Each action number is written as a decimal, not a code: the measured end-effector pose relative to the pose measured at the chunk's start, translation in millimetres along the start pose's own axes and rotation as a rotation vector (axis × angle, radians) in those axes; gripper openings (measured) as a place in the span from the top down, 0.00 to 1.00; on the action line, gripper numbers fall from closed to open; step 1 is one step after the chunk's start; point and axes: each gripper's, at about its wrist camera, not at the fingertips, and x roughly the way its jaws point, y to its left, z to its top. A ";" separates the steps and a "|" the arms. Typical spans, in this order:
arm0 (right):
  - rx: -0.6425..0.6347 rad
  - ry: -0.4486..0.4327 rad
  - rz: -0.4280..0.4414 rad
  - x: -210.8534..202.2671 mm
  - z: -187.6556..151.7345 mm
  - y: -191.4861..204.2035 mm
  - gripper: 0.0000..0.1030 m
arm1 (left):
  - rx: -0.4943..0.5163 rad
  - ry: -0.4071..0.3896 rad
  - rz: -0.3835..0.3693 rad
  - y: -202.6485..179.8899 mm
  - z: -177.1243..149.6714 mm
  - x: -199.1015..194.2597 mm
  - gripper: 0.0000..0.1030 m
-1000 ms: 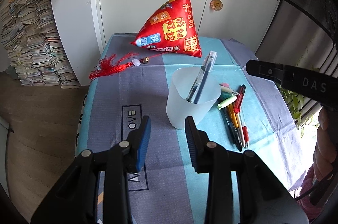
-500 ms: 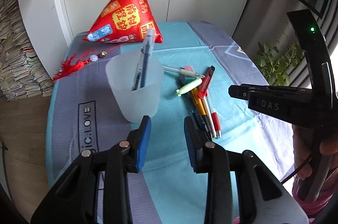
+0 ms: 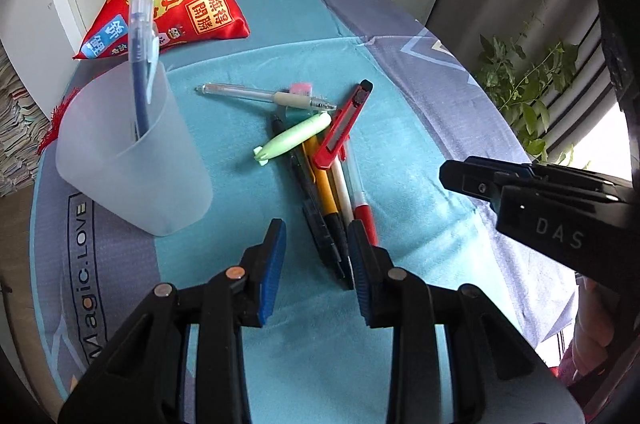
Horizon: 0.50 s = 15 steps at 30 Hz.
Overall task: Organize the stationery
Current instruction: 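Move both tools back over the remaining pens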
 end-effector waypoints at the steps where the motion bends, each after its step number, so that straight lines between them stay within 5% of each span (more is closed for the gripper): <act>1: 0.003 0.004 0.002 1.7 -0.2 -1.9 0.80 | -0.001 0.007 0.008 -0.5 2.3 4.2 0.73; 15: -0.027 0.038 0.033 21.1 8.6 4.3 0.80 | -0.012 0.066 0.072 9.2 9.7 30.1 0.74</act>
